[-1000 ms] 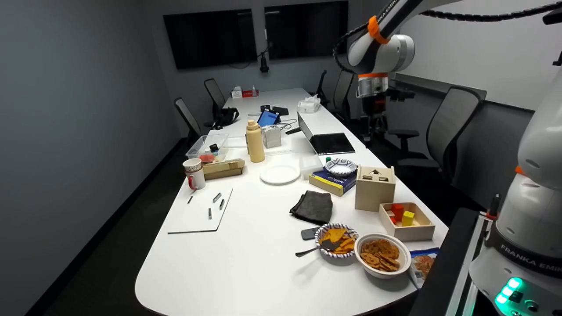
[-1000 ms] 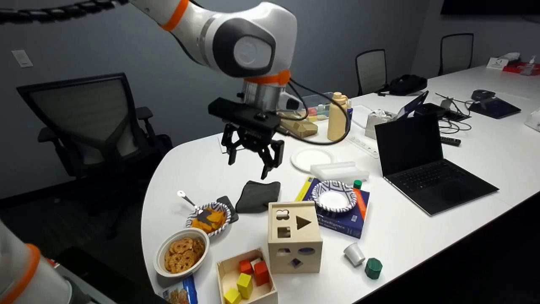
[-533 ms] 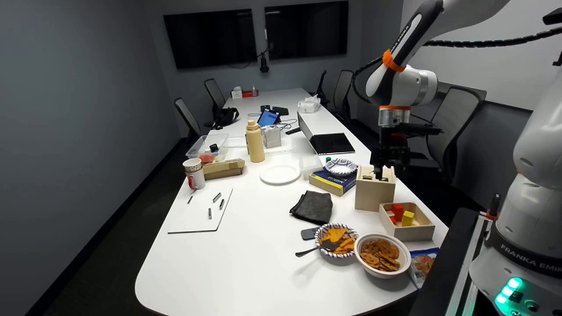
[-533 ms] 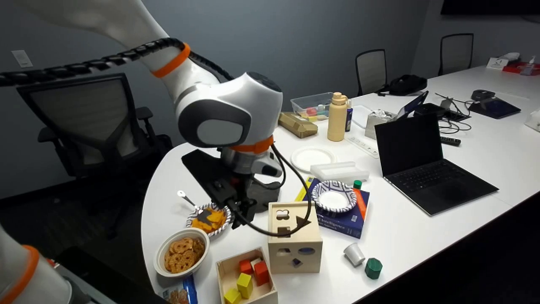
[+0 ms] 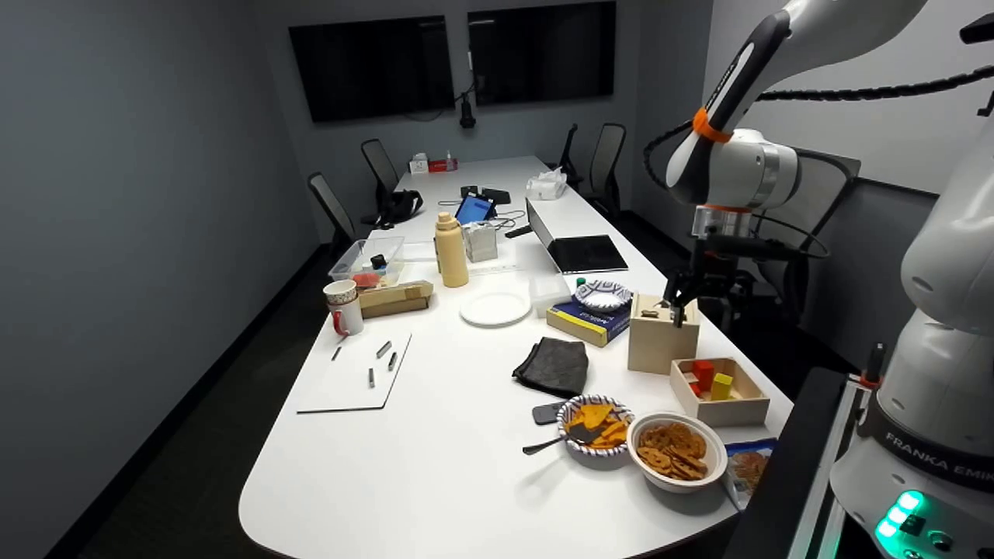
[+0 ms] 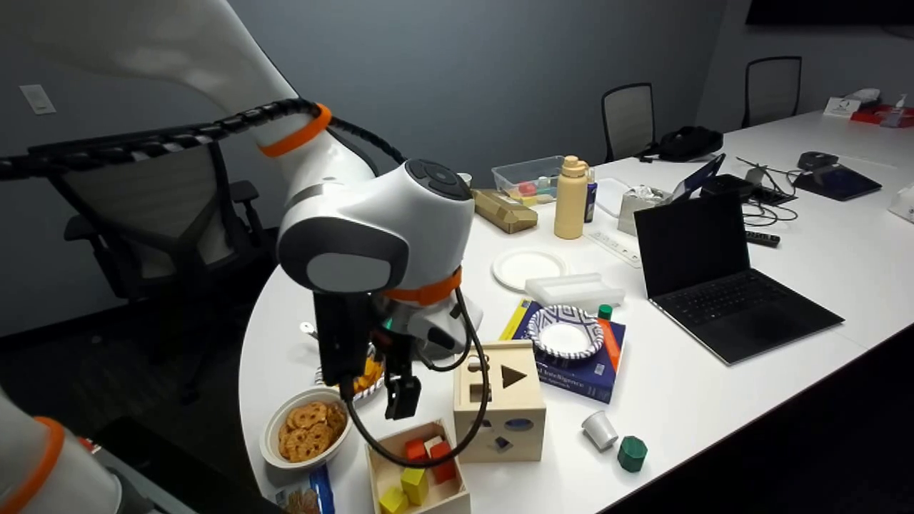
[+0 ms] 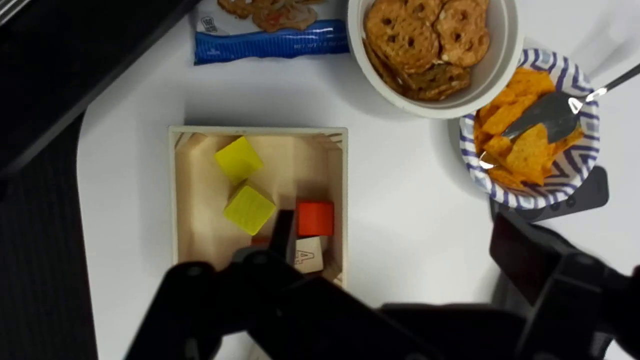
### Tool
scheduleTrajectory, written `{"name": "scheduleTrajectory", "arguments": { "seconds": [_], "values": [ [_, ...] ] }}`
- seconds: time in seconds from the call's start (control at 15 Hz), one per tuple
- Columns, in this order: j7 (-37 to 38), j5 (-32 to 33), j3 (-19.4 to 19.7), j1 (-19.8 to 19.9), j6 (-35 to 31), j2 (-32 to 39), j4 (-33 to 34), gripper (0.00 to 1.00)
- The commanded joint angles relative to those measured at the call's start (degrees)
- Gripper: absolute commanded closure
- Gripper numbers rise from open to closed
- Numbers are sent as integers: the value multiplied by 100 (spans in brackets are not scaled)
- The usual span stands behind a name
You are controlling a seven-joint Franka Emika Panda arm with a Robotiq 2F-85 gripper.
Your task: Remove the block from the wooden box and put it in the box to the left
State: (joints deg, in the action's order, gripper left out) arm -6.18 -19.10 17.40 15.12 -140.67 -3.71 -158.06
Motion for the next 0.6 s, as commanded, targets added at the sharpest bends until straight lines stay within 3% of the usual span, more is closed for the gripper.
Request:
{"name": "scheduleTrajectory", "arguments": {
  "seconds": [0.0,0.53],
  "values": [
    [632,-268,72,140,-392,239,2,0],
    [1815,-1019,133,364,-797,1033,2,0]
  ]
}}
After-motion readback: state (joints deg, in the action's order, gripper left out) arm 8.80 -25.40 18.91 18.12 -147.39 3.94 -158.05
